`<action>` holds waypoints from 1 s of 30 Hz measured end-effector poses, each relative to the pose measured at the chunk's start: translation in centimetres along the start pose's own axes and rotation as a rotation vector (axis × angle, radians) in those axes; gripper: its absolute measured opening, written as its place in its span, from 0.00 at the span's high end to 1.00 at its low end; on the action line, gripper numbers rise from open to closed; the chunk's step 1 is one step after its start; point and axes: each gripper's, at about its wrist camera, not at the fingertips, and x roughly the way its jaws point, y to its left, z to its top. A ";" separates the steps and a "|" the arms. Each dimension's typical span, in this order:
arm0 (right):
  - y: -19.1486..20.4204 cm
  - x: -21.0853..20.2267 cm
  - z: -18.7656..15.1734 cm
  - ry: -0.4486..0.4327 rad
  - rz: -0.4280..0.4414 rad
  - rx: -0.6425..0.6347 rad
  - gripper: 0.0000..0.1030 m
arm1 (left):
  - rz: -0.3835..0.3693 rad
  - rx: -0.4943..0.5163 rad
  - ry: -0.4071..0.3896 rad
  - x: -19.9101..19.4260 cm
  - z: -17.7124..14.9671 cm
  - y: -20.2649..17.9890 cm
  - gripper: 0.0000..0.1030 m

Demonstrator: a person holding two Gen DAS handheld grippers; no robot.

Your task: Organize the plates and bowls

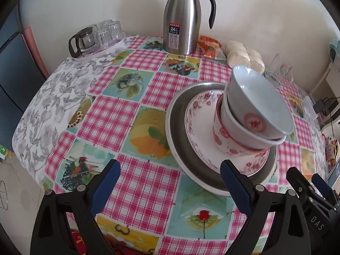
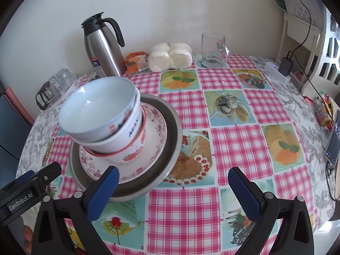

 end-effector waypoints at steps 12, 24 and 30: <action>-0.6 1.2 -1.2 0.054 -0.017 -0.013 0.00 | 0.024 0.041 0.057 1.1 -1.0 -0.8 0.08; -0.9 2.0 -1.9 0.104 -0.026 -0.019 0.00 | 0.035 0.077 0.101 2.1 -1.5 -1.6 0.08; -0.9 2.2 -1.9 0.112 -0.026 -0.013 0.00 | 0.038 0.076 0.103 2.2 -1.5 -1.7 0.08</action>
